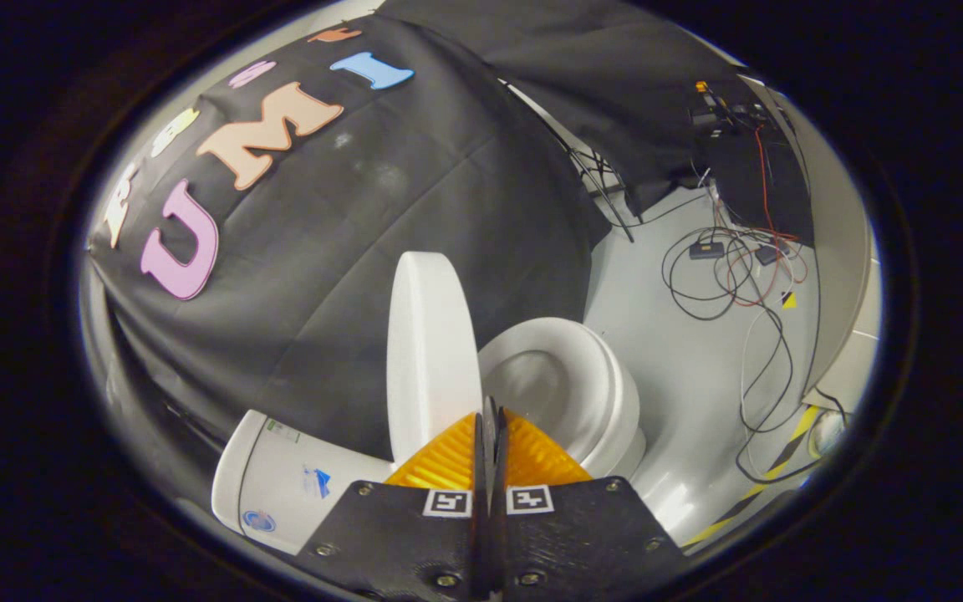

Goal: Open the toilet lid.

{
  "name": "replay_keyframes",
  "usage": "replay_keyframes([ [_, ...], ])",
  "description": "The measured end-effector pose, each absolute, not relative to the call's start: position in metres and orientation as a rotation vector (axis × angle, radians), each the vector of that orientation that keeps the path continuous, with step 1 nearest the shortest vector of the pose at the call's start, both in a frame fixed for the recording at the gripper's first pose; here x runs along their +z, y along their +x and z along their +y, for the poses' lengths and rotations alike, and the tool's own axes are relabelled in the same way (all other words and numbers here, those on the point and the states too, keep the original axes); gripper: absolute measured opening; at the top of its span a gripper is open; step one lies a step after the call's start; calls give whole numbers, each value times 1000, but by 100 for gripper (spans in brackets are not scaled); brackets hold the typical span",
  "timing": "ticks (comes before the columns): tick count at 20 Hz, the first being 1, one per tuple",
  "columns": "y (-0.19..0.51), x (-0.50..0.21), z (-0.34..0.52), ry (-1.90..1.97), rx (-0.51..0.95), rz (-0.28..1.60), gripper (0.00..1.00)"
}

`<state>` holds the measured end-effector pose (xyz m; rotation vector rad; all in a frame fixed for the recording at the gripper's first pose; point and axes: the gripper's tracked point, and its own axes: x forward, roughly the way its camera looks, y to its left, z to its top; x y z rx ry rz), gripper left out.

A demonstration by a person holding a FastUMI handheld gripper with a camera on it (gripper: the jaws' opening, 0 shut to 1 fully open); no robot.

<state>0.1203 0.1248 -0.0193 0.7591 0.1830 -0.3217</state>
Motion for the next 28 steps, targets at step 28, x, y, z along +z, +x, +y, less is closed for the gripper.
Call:
replay_keyframes([
  [28, 107, 47, 204, 544, -303, 155, 1],
])
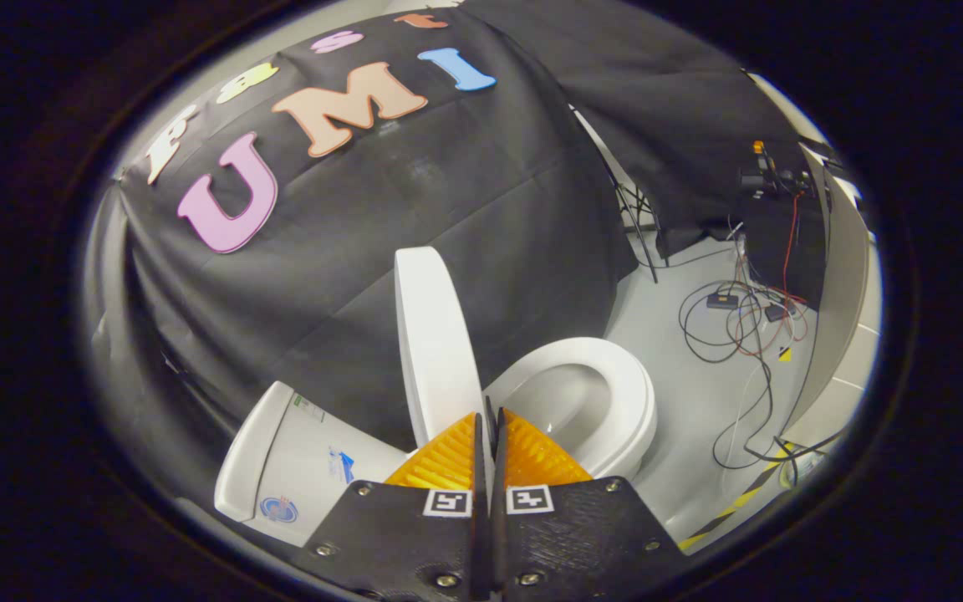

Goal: Open the toilet lid.

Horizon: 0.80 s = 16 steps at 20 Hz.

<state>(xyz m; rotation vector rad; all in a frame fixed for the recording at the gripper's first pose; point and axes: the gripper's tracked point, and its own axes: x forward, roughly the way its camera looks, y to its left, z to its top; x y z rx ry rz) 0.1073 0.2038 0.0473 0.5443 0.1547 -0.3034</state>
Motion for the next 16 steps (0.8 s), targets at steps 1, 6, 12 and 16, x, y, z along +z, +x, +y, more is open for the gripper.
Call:
replay_keyframes([
  [1, 107, 50, 208, 529, -300, 149, 1],
  [6, 104, 58, 226, 458, -283, 141, 1],
  [12, 100, 67, 246, 441, -259, 113, 1],
  [16, 99, 74, 261, 378, -240, 106, 1],
])
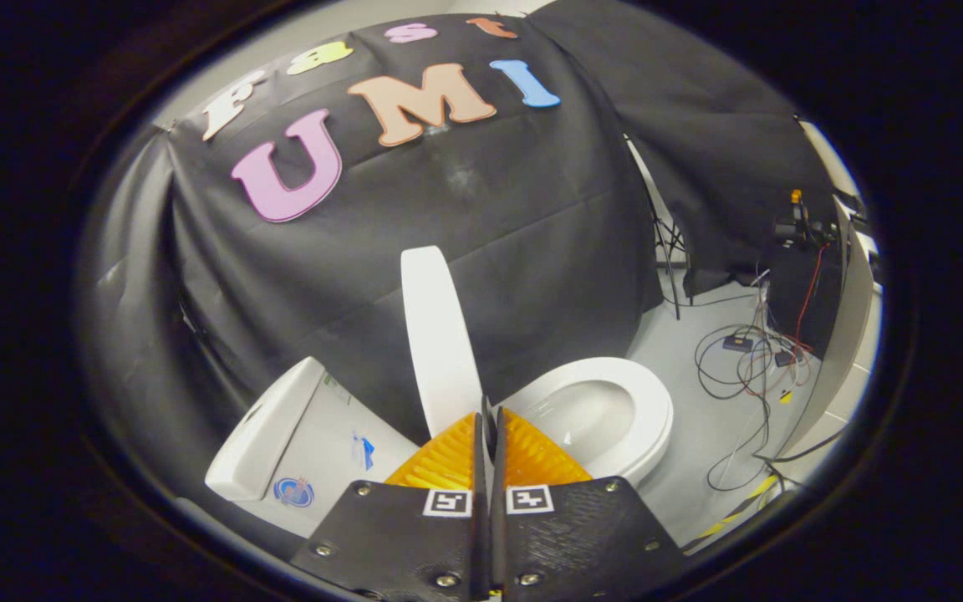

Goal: Open the toilet lid.

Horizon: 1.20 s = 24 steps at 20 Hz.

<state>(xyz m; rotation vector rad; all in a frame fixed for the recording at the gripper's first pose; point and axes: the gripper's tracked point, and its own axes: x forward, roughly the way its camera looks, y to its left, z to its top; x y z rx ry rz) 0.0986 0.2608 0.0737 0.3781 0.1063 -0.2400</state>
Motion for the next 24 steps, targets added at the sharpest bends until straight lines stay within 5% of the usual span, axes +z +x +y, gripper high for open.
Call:
replay_keyframes([
  [24, 99, 78, 353, 123, -122, 117, 1],
])
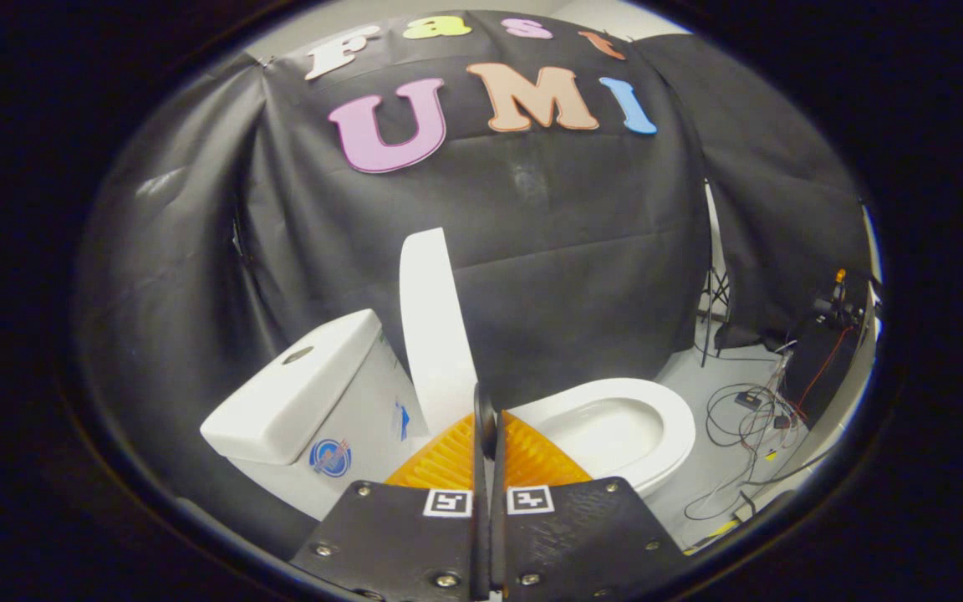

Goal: Open the toilet lid.

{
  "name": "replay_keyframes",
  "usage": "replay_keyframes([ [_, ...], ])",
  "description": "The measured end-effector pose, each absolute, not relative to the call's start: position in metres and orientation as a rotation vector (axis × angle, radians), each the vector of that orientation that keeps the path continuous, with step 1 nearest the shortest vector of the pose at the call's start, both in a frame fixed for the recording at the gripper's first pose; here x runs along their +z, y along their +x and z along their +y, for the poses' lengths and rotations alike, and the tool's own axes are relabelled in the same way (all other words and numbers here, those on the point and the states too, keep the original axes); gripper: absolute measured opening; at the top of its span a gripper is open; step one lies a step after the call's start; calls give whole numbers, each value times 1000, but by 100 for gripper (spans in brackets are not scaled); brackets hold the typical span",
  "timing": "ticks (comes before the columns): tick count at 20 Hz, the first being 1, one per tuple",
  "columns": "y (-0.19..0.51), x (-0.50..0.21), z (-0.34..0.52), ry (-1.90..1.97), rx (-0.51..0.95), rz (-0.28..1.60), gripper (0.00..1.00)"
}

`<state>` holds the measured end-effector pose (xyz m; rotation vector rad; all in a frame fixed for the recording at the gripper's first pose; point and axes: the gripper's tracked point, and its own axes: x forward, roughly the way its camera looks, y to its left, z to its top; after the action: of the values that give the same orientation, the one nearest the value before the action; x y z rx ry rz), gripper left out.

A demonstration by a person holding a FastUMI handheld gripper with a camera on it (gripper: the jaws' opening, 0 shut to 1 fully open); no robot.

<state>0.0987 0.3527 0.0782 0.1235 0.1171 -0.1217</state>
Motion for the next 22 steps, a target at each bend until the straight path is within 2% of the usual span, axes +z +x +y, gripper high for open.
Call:
replay_keyframes([
  [22, 101, 72, 411, -53, 19, 145, 2],
])
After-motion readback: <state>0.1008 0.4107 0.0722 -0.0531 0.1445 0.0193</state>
